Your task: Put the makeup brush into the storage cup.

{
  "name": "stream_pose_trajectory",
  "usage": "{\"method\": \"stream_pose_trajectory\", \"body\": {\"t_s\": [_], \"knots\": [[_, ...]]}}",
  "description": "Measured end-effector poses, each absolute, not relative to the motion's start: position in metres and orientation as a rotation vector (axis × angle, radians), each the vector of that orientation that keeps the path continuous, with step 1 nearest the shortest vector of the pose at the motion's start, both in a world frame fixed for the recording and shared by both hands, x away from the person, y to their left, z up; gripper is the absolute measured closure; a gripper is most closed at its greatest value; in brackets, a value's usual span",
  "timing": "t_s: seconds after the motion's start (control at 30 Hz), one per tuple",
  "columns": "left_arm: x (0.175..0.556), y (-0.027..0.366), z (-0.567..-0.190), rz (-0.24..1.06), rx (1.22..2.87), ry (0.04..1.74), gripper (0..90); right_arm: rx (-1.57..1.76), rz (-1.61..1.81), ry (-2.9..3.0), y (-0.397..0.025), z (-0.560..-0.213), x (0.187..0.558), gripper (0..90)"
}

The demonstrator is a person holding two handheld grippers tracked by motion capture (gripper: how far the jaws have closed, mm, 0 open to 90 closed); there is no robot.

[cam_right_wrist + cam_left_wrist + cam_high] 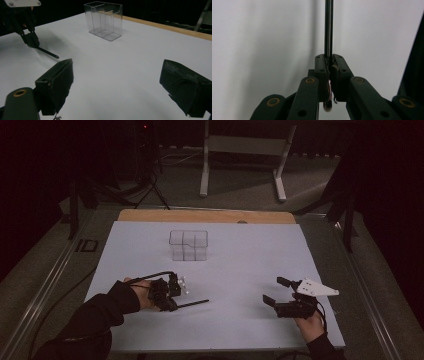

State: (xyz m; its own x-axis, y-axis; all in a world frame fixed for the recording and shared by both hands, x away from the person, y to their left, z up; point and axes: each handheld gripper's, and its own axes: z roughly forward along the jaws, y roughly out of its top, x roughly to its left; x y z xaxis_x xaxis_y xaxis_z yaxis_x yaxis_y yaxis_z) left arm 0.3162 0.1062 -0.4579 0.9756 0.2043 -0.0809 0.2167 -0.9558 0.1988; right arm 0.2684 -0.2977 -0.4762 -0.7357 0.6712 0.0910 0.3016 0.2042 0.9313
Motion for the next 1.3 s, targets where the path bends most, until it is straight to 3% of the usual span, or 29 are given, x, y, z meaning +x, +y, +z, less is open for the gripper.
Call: {"method": "stream_pose_trajectory", "body": {"t_s": [1.3], "knots": [[0.343, 0.052, -0.433, -0.092, 2.88, 0.202, 85.6, 0.792, 1.534, 2.169, -0.279, -0.462, 0.258, 11.5]]}}
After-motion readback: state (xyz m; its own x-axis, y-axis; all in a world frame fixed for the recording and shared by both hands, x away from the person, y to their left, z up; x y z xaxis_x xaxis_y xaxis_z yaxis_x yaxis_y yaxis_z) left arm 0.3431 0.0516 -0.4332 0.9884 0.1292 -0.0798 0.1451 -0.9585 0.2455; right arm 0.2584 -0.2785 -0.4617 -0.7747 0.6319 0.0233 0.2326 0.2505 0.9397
